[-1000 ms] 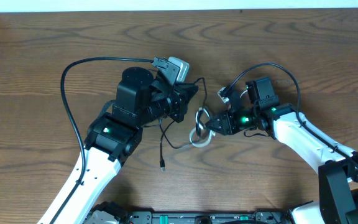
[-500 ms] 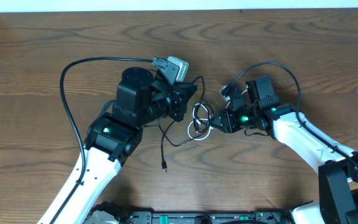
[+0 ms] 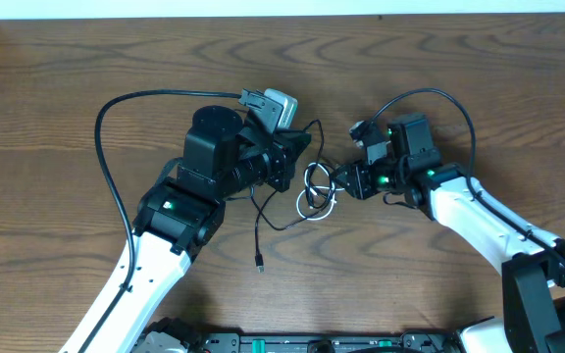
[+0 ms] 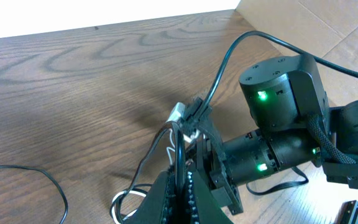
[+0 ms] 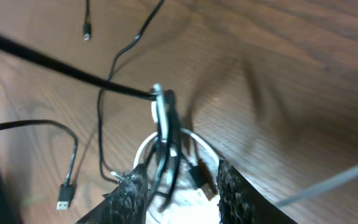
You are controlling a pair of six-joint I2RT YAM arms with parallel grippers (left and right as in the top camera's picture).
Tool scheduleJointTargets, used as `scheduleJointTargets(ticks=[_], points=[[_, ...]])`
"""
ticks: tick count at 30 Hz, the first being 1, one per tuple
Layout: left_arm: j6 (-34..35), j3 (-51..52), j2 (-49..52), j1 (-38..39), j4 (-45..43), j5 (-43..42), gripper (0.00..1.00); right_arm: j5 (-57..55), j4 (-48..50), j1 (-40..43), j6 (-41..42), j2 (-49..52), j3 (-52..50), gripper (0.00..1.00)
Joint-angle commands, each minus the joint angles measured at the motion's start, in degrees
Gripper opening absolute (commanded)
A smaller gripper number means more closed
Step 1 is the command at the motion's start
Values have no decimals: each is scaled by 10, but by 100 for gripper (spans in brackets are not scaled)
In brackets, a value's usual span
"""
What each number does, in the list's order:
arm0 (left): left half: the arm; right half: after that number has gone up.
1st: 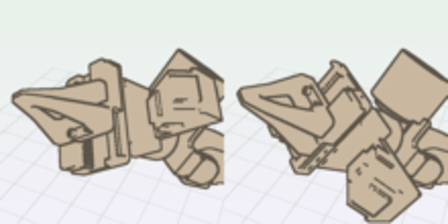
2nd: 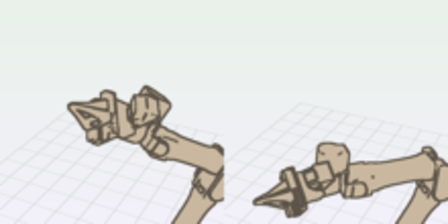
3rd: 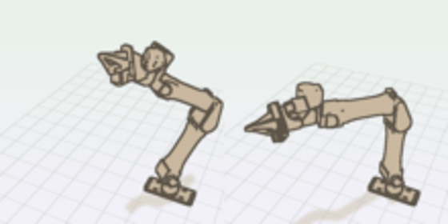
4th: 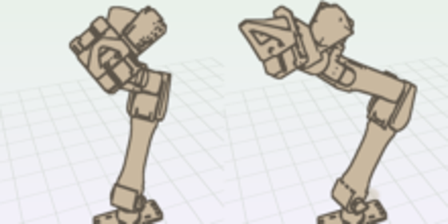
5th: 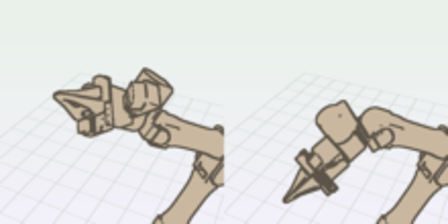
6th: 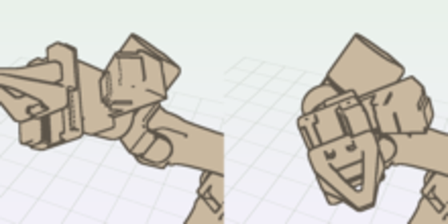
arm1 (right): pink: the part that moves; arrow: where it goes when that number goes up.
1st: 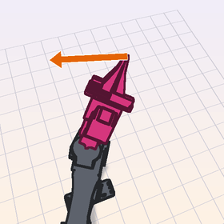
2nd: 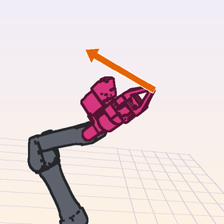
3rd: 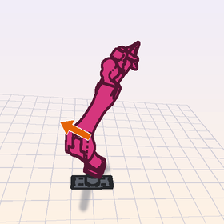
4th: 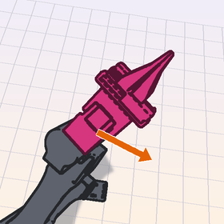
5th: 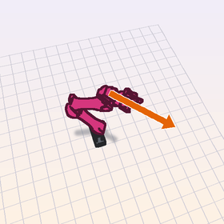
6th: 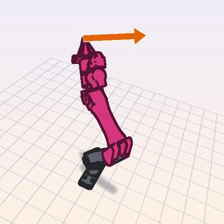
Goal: Untangle cables
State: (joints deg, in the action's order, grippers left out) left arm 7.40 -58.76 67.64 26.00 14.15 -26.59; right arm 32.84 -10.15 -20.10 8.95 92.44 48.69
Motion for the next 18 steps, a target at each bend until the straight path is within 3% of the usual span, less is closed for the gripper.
scheduleJointTargets(ticks=[1,6,8,13,18], points=[[-9,-5,2,1,0,7,7,23,1,-19,4,5,3,33],[-9,-5,2,1,0,7,7,-9,0,-43,4,5,3,31],[-9,-5,2,1,0,7,7,-37,0,-52,4,5,3,27],[-10,-5,2,1,6,7,7,-141,-2,-65,4,5,3,5],[-10,-5,2,1,15,7,7,-217,-21,-65,5,5,3,1]])
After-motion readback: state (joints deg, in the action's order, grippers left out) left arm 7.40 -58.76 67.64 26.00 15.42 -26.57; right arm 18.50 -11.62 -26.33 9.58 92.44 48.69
